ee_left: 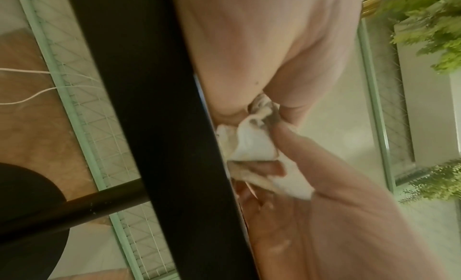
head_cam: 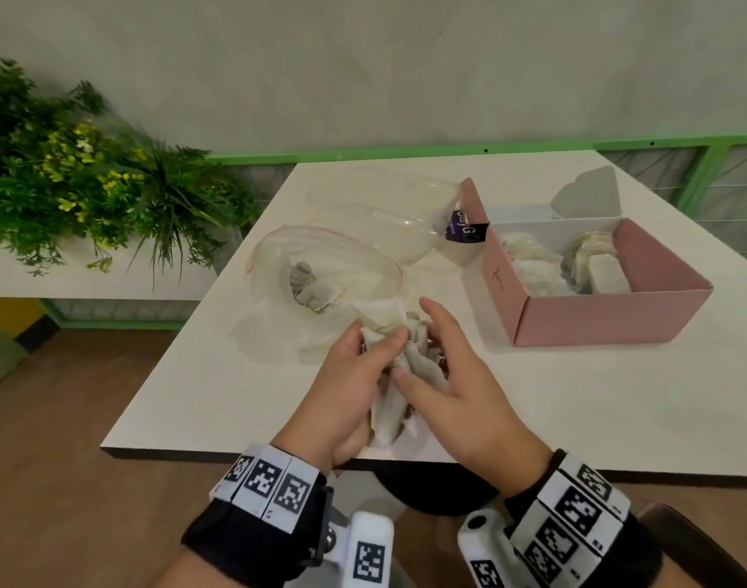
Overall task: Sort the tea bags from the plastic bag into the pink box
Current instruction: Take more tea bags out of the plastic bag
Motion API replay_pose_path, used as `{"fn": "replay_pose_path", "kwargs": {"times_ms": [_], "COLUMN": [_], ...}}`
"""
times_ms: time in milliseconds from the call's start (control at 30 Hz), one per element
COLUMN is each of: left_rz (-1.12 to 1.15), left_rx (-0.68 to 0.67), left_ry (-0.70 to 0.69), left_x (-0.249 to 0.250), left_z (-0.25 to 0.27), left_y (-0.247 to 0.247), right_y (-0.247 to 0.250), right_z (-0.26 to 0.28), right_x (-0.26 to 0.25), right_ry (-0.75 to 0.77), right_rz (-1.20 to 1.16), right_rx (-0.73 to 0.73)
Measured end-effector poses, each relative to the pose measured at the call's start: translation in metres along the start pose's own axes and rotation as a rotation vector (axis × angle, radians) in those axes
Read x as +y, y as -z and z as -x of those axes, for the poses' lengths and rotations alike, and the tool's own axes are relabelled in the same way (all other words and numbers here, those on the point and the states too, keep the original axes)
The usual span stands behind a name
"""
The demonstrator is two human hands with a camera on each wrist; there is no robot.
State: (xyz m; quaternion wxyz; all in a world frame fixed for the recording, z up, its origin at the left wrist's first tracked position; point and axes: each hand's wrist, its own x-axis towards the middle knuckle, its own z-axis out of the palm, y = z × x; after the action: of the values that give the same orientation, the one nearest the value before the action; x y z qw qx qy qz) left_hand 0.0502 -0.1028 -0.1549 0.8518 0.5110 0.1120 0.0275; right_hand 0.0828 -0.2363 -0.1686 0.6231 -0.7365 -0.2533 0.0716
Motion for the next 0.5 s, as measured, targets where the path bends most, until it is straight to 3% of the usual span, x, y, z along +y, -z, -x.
{"fn": "replay_pose_path", "kwargs": {"times_ms": [167,300,500], "left_rz": [-0.017,-0.075,-0.013], "left_rx": [0.076,0.141,0.112], "left_ry": [-0.025,-0.116,-0.135], "left_x": [-0.001,-0.004,-0.005], "left_z": [-0.003,-0.014,-0.014], "left_y": [0.0,-0.007,-0.01], "right_y": [0.029,0.036,0.027], "right_z": [-0.007,-0.007,-0.006], "right_x": [0.003,0.011,0.02], "right_ry": [-0.101,-0.064,0.012], "right_rz": [-0.197,-0.167,0.034], "right_rx": [0.16,0.153,0.128]}}
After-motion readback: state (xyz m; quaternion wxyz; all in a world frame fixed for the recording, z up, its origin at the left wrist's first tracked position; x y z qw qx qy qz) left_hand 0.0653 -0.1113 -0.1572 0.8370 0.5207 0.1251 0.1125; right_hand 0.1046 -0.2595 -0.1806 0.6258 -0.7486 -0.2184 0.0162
